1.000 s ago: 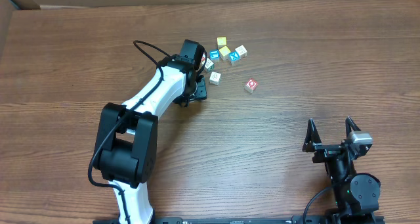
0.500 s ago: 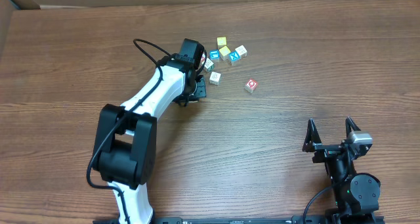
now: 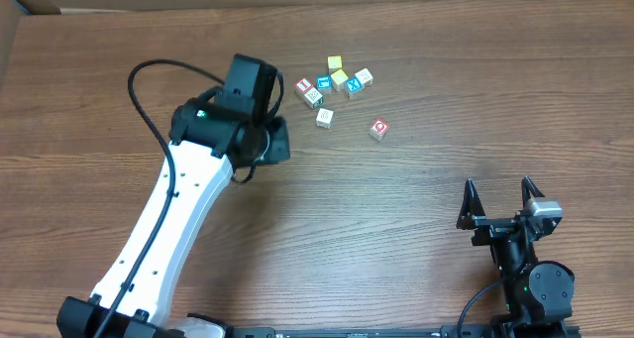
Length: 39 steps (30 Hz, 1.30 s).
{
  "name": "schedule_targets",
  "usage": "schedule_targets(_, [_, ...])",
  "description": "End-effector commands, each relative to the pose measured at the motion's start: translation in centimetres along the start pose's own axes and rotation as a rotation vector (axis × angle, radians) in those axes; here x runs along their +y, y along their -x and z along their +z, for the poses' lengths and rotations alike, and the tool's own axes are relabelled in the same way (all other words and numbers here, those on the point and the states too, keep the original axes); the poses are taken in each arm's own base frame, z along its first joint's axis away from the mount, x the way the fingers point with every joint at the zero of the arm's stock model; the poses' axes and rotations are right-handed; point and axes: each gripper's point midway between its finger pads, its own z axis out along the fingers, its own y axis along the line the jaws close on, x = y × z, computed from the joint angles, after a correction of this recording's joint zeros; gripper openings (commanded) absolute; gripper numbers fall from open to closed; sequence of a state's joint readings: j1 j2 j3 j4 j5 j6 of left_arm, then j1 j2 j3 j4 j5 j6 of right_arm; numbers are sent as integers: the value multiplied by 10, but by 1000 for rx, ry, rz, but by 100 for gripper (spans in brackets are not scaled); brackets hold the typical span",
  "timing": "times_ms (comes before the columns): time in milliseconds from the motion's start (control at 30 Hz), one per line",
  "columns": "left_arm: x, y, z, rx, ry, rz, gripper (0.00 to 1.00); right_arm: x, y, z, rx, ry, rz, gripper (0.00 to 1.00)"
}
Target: Flip 3 blocks
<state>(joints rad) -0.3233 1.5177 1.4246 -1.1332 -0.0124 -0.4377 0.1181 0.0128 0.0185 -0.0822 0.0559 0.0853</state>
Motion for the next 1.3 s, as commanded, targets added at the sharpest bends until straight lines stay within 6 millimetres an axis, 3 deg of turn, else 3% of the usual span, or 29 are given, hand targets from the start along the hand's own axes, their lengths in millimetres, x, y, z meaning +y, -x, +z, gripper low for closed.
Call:
schedule_targets(0, [5,-20,4,90,25,16,4,-1,-2,0,-4,-3,-4,100])
schedule_targets(600, [-20,-98,64,297,-68,71,4,-1,-2,0,-4,-3,-4,100])
schedule_targets(1067, [-35,-91,68,244,-93,52,5,-1,-2,0,-4,-3,-4,100])
schedule_targets(1133, [-37,-92,68,245,-95,61,14,-1,-2,0,-4,-3,-4,100])
schedule_targets(1200, [-38,-93,68,246,-96,64,32,-1,-2,0,-4,-3,-4,100])
schedule_targets(1233, [-38,-93,68,246,-96,64,43,-1,-2,0,-4,-3,-4,100])
schedule_targets(1267, [-38,-93,68,246,-96,64,68,-1,-2,0,-4,-3,-4,100])
